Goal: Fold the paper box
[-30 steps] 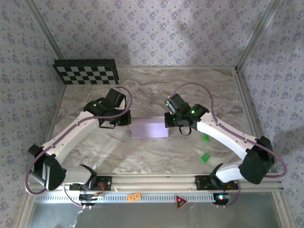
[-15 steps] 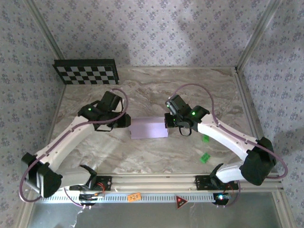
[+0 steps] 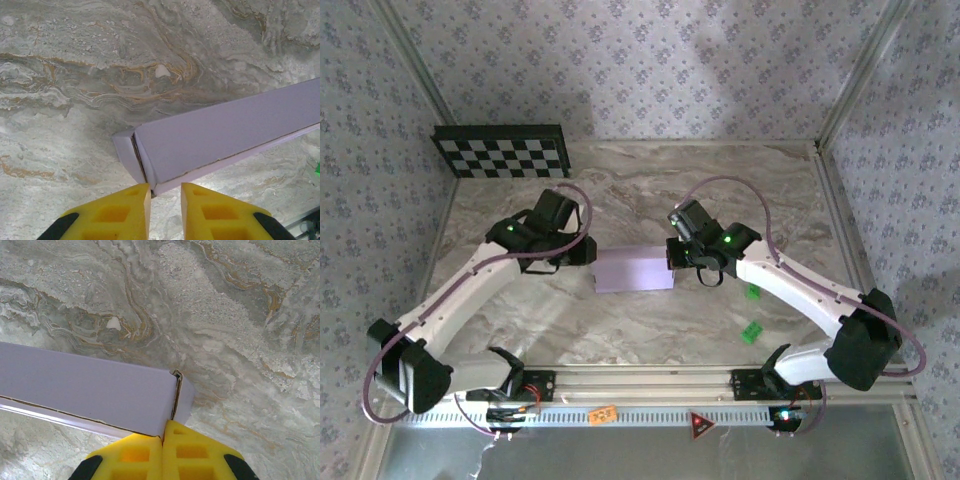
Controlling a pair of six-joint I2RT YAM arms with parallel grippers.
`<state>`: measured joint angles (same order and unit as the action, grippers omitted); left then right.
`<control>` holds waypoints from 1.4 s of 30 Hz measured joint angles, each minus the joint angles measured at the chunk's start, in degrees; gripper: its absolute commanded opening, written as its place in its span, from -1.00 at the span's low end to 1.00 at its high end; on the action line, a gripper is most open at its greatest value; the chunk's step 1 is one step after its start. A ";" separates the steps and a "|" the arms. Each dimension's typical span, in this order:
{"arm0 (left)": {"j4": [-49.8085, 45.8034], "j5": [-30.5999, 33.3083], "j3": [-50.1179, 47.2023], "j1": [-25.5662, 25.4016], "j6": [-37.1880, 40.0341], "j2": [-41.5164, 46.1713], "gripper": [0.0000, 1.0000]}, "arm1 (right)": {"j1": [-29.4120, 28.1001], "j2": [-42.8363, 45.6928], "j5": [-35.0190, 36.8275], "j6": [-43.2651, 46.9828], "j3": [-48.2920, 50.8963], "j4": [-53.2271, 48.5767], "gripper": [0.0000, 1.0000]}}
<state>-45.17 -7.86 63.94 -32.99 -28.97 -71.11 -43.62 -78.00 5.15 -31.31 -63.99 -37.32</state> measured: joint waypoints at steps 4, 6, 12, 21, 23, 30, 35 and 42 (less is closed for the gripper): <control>1.16 0.07 0.07 0.07 0.44 -0.48 -0.60 | -0.04 0.00 0.04 -0.02 0.00 -0.02 -0.88; 1.73 0.22 0.07 0.28 0.46 -0.48 -0.60 | -0.04 0.11 0.04 -0.02 0.11 0.00 -0.88; 2.56 1.16 0.07 0.39 0.46 -0.48 -0.57 | -0.07 0.24 -0.02 -0.02 0.26 0.07 -0.88; 3.34 2.38 0.07 0.79 0.42 -0.48 -0.55 | -0.22 0.48 0.00 -0.02 0.46 0.07 -0.88; 3.39 2.38 0.07 0.79 0.42 -0.48 -0.60 | -0.22 0.48 0.00 -0.02 0.46 0.07 -0.88; 5.22 1.20 -2.40 0.79 -0.22 -0.46 -0.77 | -0.22 0.48 -0.09 -0.26 0.48 0.02 -0.80; 7.28 0.59 -4.79 0.90 -0.90 1.11 -0.78 | -0.31 0.61 -0.46 -0.61 0.48 -0.48 -0.69; 8.02 -0.04 -6.95 0.90 -1.75 3.08 -0.78 | -0.57 0.76 -1.99 -0.85 -0.83 -3.65 -0.48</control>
<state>-37.15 -7.90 56.99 -32.10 -30.72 -68.03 -44.18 -77.23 3.16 -32.16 -64.82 -40.97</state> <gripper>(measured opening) 0.112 0.254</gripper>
